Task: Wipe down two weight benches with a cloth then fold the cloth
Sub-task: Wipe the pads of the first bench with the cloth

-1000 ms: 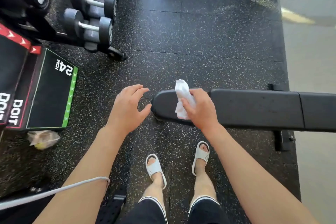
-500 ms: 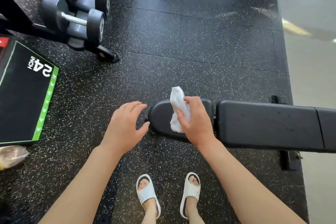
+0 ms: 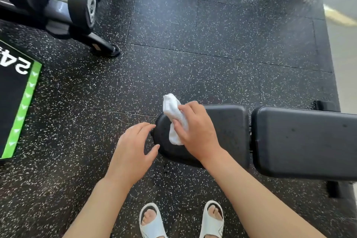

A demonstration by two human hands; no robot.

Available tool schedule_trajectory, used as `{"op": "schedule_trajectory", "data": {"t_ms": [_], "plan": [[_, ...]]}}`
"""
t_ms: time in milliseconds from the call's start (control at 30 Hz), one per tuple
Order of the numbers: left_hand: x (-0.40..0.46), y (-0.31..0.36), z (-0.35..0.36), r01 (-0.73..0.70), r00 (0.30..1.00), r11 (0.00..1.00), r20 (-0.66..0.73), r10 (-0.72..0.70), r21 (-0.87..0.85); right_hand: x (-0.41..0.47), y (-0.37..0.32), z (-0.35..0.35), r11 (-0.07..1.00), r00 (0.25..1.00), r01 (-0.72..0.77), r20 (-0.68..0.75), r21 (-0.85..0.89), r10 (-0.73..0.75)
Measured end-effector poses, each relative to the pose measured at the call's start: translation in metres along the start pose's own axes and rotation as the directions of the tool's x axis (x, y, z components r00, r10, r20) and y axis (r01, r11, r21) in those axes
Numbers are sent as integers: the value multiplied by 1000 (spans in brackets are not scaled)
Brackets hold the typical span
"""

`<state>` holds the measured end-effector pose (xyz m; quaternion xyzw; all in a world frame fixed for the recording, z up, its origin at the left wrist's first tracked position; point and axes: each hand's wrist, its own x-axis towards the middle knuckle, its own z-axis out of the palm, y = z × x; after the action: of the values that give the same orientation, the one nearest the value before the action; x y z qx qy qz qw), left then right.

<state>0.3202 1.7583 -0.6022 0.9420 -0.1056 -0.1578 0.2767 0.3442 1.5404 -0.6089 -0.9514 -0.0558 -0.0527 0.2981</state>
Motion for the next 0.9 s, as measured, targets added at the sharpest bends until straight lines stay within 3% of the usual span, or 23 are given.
{"op": "schedule_trajectory", "data": {"t_ms": [233,433,700,800,900], "plan": [[3,-26,46,76,997,997,-28,-76,-28,24,9,58,999,999,29,-19,-34,-30],[-3,-44,78,102,995,994,-19,-102,-35,-7,11,100,992,1000,28,-6,-122,-29],[-15,-46,97,33,992,987,-116,-51,-156,-83,33,85,972,974,223,51,-77,-220],[-16,-46,101,47,991,987,-120,-66,-154,-56,45,79,956,966,256,71,-143,-248],[-16,-47,102,55,987,984,-138,-78,-167,11,46,85,968,984,179,17,-178,-178]]}}
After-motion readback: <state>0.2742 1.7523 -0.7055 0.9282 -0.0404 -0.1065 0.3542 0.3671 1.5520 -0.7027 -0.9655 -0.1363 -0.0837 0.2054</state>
